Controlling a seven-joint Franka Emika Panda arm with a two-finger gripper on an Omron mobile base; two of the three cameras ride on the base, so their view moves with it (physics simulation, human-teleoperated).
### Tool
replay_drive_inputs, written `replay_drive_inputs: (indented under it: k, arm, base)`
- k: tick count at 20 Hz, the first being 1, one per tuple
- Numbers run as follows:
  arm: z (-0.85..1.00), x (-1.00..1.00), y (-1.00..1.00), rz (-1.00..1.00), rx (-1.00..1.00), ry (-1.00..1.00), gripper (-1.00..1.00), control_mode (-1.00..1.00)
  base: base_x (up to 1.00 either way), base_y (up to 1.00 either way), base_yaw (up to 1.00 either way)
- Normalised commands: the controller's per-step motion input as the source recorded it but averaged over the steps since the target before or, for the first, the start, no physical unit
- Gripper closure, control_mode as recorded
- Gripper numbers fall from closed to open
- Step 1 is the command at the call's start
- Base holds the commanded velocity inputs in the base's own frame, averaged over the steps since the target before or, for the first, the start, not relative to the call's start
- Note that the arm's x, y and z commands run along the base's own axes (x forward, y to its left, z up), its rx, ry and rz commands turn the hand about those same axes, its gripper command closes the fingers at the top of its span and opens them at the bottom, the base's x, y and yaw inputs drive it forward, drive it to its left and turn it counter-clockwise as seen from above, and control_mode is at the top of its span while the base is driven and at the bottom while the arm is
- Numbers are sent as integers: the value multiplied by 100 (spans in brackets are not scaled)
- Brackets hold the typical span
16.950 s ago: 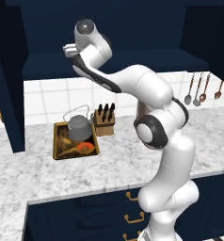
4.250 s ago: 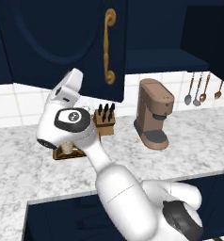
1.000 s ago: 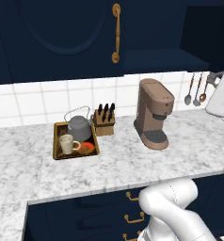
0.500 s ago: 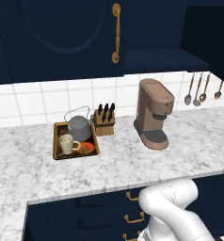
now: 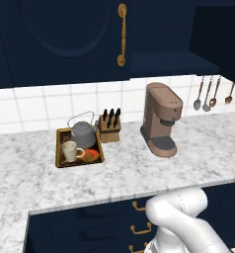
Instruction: Pick the kettle from the counter and place it on the tray. Then pick the mug from the cabinet and place it on the tray. Then close the cabinet doors.
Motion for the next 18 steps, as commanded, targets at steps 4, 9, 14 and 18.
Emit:
replay_drive_inputs:
  k: [4,9,14,18]
  arm:
    - [-3,-88,-100,0,-5,-20,100,-100]
    - [2,-86,-94,0,0,-13,100,-100]
    - [-15,-2,-90,1,0,0,100,-100]
    - [-47,100,-60,0,0,0,100,-100]
  base:
    - [0,0,0]
    - [0,0,0]
    - [0,0,0]
    - [0,0,0]
